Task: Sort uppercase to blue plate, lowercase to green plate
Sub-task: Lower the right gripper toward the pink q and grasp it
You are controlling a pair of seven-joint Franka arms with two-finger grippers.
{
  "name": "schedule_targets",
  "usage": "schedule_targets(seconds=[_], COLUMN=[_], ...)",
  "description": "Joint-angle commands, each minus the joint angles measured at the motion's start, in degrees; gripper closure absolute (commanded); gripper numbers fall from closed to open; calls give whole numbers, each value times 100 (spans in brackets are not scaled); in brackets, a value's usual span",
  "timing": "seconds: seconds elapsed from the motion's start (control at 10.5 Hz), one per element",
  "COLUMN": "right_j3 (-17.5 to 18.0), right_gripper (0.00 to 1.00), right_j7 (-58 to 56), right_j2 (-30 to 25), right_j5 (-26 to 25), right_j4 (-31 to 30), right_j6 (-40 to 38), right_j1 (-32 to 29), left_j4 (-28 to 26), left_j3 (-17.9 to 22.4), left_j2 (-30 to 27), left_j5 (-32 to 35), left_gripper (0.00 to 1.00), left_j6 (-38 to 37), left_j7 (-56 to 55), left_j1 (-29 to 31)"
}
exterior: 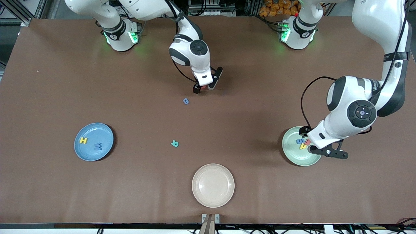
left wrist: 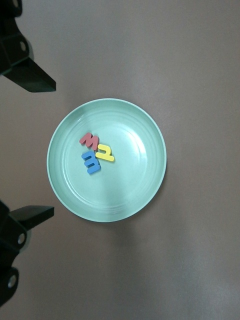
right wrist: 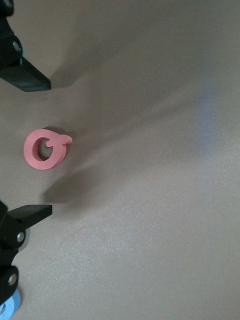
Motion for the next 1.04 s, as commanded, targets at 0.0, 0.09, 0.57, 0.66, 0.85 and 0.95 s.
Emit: schedule_targets(seconds=[0.0, 0.09, 0.57, 0.66, 0.85, 0.95], right_j3=[-26, -26, -123, -132, -132, -123], right_gripper=[0, 0, 0, 0, 2, 35], right_j7=[111, 111, 111, 128, 548, 777], right_j2=[-20, 6, 85, 94, 129, 129], right_j5=[-51, -60, -279, -323, -647, -866], right_j4=[-36, -36, -45, -54, -45, -36], right_j6=[89, 106, 177, 177, 177, 185], right_j1=[58, 58, 58, 58, 58, 58], left_j4=[-26, -26, -26, -17, -17, -17], left_j3=[-7, -7, 2, -7, 2, 2], left_j2=[-132, -133, -106, -98, -97, -97], left_j5=[-120, -120, -120, -111, -111, -111], left_gripper=[0, 0, 0, 0, 0, 0], left_j6=[-222, -240, -240, -240, -240, -240], left_j7=[-4, 5, 14, 14, 67, 67], left_j1=[-13, -4, -13, -4, -4, -13])
